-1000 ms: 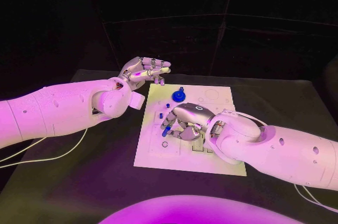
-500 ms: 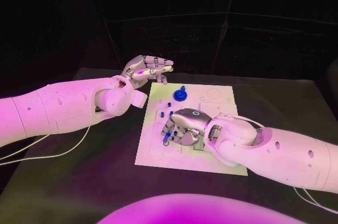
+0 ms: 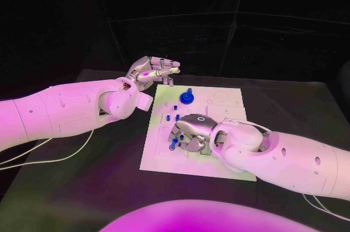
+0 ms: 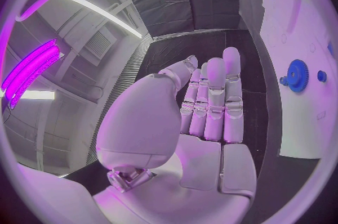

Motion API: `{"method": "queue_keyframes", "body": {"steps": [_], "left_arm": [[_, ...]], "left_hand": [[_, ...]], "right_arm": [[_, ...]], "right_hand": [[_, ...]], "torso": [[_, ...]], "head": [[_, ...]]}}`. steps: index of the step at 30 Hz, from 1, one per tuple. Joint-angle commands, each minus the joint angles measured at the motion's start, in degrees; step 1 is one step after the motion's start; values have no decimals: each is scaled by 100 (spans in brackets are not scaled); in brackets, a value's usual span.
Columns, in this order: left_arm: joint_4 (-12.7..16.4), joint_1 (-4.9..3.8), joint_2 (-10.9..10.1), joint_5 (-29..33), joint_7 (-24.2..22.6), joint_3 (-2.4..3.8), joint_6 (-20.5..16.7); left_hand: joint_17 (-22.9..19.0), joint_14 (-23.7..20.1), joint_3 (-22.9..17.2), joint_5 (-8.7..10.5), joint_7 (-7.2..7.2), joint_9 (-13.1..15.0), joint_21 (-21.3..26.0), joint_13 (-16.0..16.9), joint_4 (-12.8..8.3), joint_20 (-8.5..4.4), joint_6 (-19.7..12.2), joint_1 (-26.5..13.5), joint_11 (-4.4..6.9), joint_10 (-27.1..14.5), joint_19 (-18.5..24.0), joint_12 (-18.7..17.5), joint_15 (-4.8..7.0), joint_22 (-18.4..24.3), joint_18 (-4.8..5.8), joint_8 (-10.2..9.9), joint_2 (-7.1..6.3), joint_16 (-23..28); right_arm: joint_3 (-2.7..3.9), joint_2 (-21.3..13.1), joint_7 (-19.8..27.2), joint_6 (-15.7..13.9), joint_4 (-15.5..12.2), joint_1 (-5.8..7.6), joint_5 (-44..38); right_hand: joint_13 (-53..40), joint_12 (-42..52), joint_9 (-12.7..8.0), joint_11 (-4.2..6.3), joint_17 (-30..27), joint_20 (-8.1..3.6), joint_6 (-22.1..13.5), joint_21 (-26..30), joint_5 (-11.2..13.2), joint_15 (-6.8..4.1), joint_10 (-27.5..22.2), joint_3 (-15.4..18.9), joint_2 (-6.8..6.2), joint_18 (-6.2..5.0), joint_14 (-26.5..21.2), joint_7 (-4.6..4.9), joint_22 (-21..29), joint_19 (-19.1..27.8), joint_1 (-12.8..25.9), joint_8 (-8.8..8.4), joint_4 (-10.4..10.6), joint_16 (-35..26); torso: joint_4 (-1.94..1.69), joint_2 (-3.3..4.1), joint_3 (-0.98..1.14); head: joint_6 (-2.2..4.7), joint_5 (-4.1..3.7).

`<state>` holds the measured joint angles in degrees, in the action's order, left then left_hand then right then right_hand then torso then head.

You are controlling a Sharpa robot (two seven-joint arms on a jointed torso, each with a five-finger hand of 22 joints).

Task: Assemble the parts on the task board

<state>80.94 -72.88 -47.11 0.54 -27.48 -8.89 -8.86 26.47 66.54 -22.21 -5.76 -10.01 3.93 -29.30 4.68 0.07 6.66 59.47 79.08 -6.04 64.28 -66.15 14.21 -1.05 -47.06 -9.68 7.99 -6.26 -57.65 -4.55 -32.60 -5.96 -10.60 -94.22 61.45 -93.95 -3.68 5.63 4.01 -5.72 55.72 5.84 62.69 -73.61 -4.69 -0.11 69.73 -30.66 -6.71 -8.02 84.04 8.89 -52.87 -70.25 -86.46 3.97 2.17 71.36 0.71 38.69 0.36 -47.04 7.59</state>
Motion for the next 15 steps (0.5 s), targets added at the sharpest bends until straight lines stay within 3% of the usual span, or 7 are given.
{"method": "queue_keyframes", "body": {"steps": [1, 15], "left_arm": [[5, -9, 1, 13, -65, 4, 54], [12, -9, -9, 13, -56, 4, 64]], "left_hand": [[-5, -36, 1, -37, -12, -1, 19, 6, -40, 17, -44, 24, 19, -38, -19, 31, -8, 8, -77, 29, 12, -35], [-5, -36, 1, -37, -12, -1, 19, 6, -40, 17, -44, 24, 19, -38, -19, 31, -8, 8, -77, 29, 12, -35]], "right_arm": [[-7, 20, -97, 109, 9, 6, -174], [-29, 133, -145, 187, 69, -12, -257]], "right_hand": [[-7, -37, -5, 92, -6, 16, 2, -16, -19, -2, 119, -15, -23, 87, 57, 38, 6, 0, 50, -16, -19, 13], [-7, -40, -5, 93, -9, 16, 2, -16, -18, -2, 123, -17, -30, 86, 55, 38, 7, 2, 61, -16, -31, 12]], "torso": [[-9, -2, -2], [-6, 1, -3]], "head": [[-15, 7], [-17, 12]]}}
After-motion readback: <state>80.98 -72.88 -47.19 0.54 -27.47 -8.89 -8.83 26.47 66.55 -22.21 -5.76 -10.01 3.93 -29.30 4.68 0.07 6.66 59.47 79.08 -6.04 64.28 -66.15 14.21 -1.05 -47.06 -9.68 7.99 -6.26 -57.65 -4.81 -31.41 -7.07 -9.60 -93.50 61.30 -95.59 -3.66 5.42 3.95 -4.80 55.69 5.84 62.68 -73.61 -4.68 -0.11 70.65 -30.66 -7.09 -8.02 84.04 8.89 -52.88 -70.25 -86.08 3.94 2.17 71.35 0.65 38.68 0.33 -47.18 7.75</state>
